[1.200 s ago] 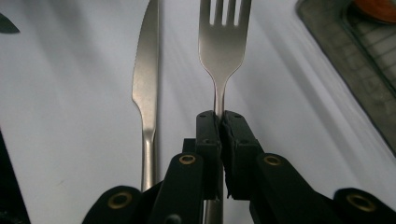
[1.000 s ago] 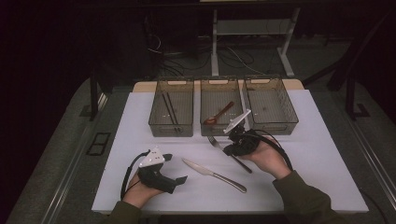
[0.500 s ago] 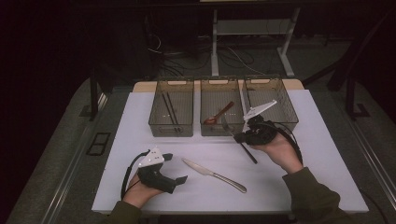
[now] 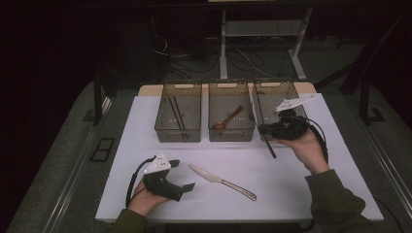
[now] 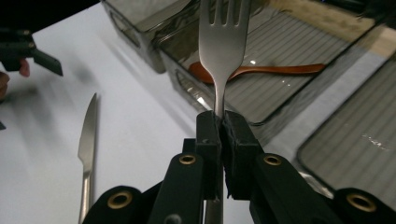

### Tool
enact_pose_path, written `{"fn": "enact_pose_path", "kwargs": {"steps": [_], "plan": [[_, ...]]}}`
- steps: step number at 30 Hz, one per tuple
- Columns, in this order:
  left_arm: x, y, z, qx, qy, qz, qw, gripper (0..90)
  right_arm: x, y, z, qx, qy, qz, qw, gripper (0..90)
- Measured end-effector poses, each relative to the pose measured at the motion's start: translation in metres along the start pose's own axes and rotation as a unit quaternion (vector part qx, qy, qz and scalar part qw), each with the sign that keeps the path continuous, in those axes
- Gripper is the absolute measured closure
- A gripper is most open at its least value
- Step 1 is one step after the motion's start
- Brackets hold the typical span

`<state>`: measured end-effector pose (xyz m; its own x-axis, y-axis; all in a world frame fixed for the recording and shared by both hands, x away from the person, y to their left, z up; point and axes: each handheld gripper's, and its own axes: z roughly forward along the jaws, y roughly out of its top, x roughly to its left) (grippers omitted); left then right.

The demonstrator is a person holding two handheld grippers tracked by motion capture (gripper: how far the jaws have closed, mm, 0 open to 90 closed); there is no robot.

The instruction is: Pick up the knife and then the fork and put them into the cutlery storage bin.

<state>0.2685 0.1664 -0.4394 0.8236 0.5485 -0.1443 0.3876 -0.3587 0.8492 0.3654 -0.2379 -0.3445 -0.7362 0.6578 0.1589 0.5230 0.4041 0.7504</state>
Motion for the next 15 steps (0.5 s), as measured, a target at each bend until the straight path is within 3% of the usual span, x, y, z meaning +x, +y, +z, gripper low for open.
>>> {"fn": "enact_pose_path", "kwargs": {"steps": [8, 15], "plan": [[0.000, -0.001, 0.000, -0.002, 0.001, -0.006, 1.0000, 0.0, -0.017, 0.009, -0.021, -0.026, -0.034, 0.007, 0.9991, 84.3], [0.000, -0.001, 0.000, -0.001, 0.001, -0.005, 1.0000, 0.0, -0.039, 0.024, -0.030, -0.025, -0.067, 0.003, 0.9974, 84.3]]}}
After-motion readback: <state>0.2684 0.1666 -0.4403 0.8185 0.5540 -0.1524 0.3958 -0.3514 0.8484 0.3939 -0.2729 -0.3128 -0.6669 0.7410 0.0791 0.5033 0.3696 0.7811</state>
